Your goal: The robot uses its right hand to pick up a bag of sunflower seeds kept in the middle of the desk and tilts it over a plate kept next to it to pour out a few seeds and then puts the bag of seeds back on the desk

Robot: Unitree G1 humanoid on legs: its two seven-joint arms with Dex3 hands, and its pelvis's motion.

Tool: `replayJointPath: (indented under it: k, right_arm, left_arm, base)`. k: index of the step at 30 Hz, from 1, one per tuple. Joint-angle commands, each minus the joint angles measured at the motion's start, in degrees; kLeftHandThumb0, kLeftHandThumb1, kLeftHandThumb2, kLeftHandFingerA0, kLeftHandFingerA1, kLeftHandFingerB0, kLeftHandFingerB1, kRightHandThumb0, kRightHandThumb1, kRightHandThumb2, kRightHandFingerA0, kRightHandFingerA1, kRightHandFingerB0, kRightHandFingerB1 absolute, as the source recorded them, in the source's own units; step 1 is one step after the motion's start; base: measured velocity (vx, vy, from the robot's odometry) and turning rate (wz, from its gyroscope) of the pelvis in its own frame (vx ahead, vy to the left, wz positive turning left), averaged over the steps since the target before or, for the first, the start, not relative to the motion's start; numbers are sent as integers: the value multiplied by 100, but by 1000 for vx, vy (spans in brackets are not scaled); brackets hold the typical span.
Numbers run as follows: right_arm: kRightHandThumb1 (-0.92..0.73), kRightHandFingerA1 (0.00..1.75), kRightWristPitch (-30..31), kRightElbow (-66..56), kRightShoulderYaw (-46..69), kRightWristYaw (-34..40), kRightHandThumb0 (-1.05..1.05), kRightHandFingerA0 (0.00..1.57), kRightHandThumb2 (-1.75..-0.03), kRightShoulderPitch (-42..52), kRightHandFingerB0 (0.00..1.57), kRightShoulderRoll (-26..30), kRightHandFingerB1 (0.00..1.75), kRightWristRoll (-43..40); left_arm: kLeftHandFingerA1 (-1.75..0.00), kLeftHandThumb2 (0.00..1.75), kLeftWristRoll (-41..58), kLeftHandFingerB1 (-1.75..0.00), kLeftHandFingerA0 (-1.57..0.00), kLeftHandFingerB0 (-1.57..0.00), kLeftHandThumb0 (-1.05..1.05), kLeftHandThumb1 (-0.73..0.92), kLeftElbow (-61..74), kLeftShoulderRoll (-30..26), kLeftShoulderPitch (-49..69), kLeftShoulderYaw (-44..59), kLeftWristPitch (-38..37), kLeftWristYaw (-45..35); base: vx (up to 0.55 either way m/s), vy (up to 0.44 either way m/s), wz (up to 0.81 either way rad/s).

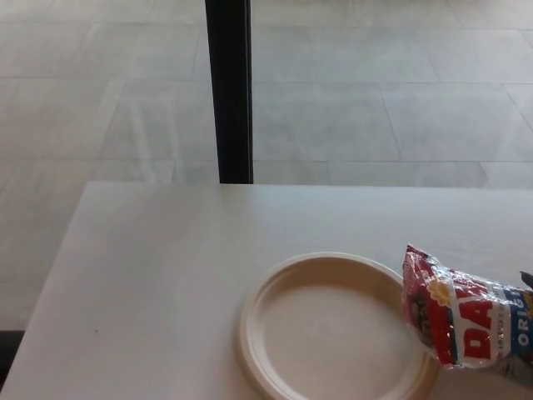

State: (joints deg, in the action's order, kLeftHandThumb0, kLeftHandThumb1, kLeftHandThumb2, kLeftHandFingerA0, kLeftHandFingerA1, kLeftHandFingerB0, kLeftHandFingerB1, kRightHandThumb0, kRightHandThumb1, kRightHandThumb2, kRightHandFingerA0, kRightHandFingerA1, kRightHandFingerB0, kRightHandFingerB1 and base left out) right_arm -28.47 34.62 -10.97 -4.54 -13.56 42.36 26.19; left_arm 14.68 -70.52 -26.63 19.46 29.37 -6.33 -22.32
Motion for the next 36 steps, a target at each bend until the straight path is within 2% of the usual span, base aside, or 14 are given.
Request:
replayJointPath:
  k: [1,3,4,6,7,8,10,20,24,25,30,32,35,36]
  right_arm:
    - [-53,0,-206,-37,-24,302,-91,0,-86,34,0,-22,12,233]
    - [-53,0,-236,-5,-72,359,-90,0,-87,49,1,-23,13,327]
    - [-53,0,-261,5,-113,399,-91,0,-87,67,1,5,11,410]
    - [-53,0,-275,16,-145,449,-91,0,-87,76,1,34,11,484]
    - [-53,0,-272,13,-180,438,-90,0,-86,103,0,65,11,533]
    - [-53,0,-272,7,-183,444,-90,0,-86,102,0,63,11,539]
    - [-55,0,-281,70,-299,597,-93,0,-88,62,0,133,10,785]
    - [-56,0,-17,281,-606,654,-95,0,-86,-233,0,218,7,1184]
    - [-58,0,-16,379,-672,747,-98,0,-89,-436,0,169,6,1259]
    - [-56,0,-63,419,-700,808,-96,0,-89,-528,0,148,6,1291]
    - [-55,0,-96,394,-711,795,-94,0,-87,-688,0,67,7,1260]
    - [-52,0,-158,328,-687,869,-89,0,-84,-702,0,-22,7,1214]
    - [-52,0,-167,363,-699,892,-89,0,-84,-729,0,-73,7,1221]
    - [-52,0,-176,390,-711,970,-88,0,-84,-739,0,-105,7,1256]
  left_arm:
    - [-69,92,-10,-56,-32,-16,-58,64,-12,-80,51,-29,-229,-6]
    - [-70,95,41,-55,-32,-13,-57,61,-25,-76,34,7,-196,-30]
    - [-70,76,45,-52,-30,-13,-55,68,-39,-82,11,9,-158,-6]
    - [-70,76,25,-52,-30,-13,-55,68,-56,-88,-4,-7,-163,4]
    - [-68,95,37,-55,-29,-13,-58,59,-37,-88,5,0,-135,17]
    - [-68,95,39,-55,-29,-13,-58,59,-39,-90,7,3,-136,14]
    - [-68,74,-151,-53,-33,-18,-56,70,-27,-106,33,-153,-276,125]
    - [-67,74,-145,-52,-30,-17,-54,72,27,-176,98,-346,-319,37]
    - [-67,93,-251,-56,-33,-19,-59,65,-3,-207,89,-484,-333,128]
    - [-67,75,-228,-53,-30,-17,-56,72,-25,-205,84,-486,-376,100]
    - [-67,74,-213,-53,-32,-18,-55,73,9,-214,80,-512,-338,114]
    - [-66,103,-126,-56,-31,-13,-57,53,21,-161,124,-425,-454,70]
    - [-69,93,-182,-56,-36,-19,-59,63,40,-176,142,-478,-481,103]
    - [-69,76,-164,-54,-34,-19,-56,70,17,-172,124,-465,-480,102]
  base:
    - [0,0,0]
    - [0,0,0]
    - [0,0,0]
    - [0,0,0]
    - [0,0,0]
    - [0,0,0]
    - [0,0,0]
    - [0,0,0]
    - [0,0,0]
    - [0,0,0]
    - [0,0,0]
    - [0,0,0]
    - [0,0,0]
    - [0,0,0]
